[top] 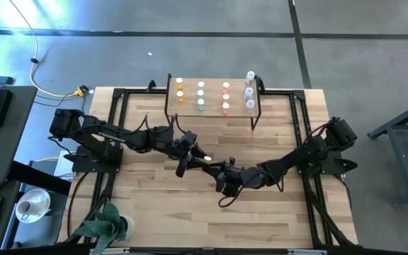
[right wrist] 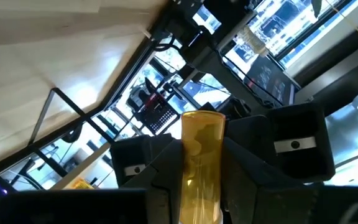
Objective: Pick and place medicine bottles onto shelf by color
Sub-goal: Put the orange pill bottle on the shelf
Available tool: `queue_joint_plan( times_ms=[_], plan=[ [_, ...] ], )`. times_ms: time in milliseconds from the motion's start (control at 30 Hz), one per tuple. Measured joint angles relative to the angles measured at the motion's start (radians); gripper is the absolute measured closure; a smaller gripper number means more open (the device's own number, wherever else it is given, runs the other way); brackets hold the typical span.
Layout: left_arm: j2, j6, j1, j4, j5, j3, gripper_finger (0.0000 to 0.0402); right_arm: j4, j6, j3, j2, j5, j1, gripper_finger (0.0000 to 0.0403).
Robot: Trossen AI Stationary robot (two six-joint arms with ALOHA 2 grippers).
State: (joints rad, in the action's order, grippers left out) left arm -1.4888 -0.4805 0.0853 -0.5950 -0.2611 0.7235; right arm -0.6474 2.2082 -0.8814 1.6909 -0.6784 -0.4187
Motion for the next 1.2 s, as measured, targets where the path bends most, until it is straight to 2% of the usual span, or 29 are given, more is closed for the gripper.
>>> queue_joint_plan(
  times_ms=[167,400,500,833,1000,1200],
  plan=[
    [-0.008,-0.007,0.000,-0.046,0.002,0.000,0.0243,0.005,0.000,0.000,0.000,-0.003,0.000,0.0327],
    [-0.008,-0.023,-0.001,-0.047,0.002,0.000,0.0304,0.015,0.000,-0.001,0.000,-0.005,0.000,0.0327],
    [-0.008,-0.024,-0.003,-0.046,-0.002,0.000,0.0318,0.016,0.000,-0.001,0.000,-0.005,0.000,0.0327],
    [-0.008,-0.033,-0.004,-0.045,-0.010,0.000,0.0319,0.024,-0.009,-0.002,-0.001,0.033,0.000,0.0327],
    [-0.008,-0.047,-0.004,-0.045,-0.016,0.000,0.0319,0.024,-0.075,-0.002,-0.001,0.044,0.000,0.0325],
    [-0.008,-0.047,-0.003,-0.051,-0.016,0.000,0.0319,0.022,-0.166,-0.002,-0.001,0.025,0.000,0.0283]
  ],
)
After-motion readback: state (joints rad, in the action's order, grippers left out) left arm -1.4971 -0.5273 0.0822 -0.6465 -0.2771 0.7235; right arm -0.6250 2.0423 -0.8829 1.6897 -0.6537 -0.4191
